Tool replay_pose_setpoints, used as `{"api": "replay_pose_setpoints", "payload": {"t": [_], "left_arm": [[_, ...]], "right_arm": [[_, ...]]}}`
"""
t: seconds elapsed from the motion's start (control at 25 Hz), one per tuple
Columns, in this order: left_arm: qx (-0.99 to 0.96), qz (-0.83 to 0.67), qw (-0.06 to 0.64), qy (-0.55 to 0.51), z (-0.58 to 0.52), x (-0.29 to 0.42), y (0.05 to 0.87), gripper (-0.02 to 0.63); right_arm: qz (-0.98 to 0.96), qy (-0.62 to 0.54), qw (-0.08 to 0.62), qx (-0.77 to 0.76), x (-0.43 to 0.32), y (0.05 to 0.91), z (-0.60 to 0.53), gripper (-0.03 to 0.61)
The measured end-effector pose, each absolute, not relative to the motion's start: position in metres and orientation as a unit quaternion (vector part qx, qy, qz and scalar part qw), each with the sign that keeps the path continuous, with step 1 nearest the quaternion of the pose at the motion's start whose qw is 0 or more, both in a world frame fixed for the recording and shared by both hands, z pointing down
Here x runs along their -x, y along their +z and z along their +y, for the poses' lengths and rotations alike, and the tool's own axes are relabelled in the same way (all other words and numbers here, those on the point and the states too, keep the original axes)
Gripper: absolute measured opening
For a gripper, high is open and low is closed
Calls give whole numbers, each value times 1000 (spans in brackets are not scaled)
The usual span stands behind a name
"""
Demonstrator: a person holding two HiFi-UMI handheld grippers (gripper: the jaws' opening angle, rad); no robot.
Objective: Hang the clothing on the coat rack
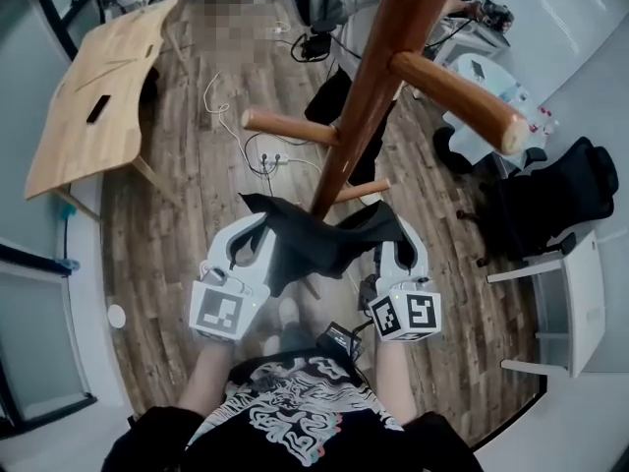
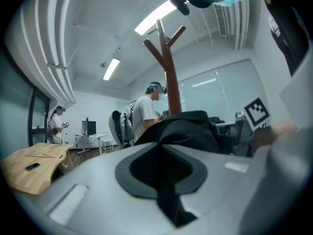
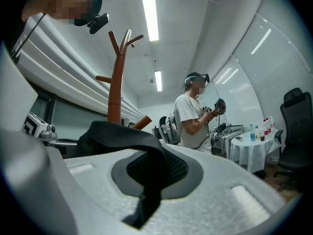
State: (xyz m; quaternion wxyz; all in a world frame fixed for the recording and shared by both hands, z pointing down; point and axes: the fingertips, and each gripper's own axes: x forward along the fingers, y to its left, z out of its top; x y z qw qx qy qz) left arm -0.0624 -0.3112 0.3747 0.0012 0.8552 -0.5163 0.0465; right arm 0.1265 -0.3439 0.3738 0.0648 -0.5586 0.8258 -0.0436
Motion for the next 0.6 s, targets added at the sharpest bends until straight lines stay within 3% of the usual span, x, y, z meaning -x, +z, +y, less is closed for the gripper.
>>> {"api": "replay_pose_setpoints", "payload": {"t": [0.6], "left_arm": [[-875,-478,6,82,-336,60,428,14]], "right_arm": [[822,-80,12,563,-117,436,-369,12]]}}
